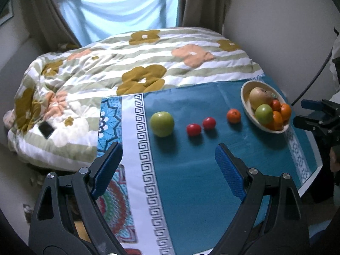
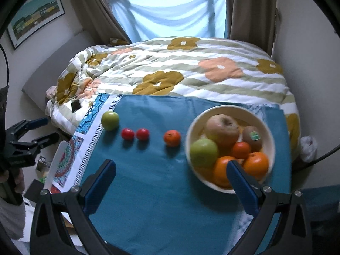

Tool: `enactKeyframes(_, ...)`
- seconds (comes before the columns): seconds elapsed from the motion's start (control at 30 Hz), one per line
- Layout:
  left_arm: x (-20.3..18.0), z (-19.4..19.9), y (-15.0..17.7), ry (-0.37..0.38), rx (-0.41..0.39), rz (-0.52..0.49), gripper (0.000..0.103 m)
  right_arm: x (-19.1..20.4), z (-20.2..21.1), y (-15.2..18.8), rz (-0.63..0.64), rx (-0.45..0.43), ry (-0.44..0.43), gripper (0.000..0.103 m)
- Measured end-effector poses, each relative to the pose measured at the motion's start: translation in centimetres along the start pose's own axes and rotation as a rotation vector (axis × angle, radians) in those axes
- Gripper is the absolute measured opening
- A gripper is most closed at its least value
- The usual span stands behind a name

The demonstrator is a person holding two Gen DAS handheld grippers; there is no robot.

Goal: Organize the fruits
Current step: 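Grasp the second green apple with the left gripper while the right gripper grasps a red tomato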

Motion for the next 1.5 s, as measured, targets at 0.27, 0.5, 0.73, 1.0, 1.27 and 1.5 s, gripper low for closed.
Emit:
enactKeyframes(0.27, 2.5, -4.4, -0.8, 0.075, 0.069, -0.099, 0.094, 2.7, -4.4, -1.3, -0.02, 0.05, 0.037, 0.103)
enactKeyframes(0.5, 3.2, -8.8, -1.3, 0.13, 0.126, -0.193, 0.094, 3.7, -8.2, -1.8, -0.009, 0.066, 0.081, 0.103)
enactKeyframes(0.73, 2.2, -12.3, -1.4, 0.193, 0.172, -0.276, 0.094, 4.0, -11.4, -1.5, 0.022, 0.089, 0.106, 0.098)
enactKeyframes(1.0, 0.4, -14.8, -1.0, 0.229, 0.203, -0.349, 0.086, 4.9, -14.3, -1.1, 0.169, 0.112, 0.111, 0.081)
enactKeyframes(1.27, -0.2, -16.7, -0.7, 0.225, 0.231, -0.369, 0.08, 5.2, -16.3, -1.3, 0.231, 0.128, 0.072, 0.07)
enactKeyframes(1.5, 0.0, -17.5, -0.8, 0.213, 0.242, -0.359, 0.069, 5.6, -17.4, -1.3, 0.269, 0.142, 0.055, 0.059)
Point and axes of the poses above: each gripper's, at about its wrist camera, not at the fingertips, and z roughly against the way its jaws point, x to its left, y to its underside, the point moved 8 cm from there along -z, roughly the way its jaws point, and after that the axes turned 5 degrees about z, right-handed, at the moved point
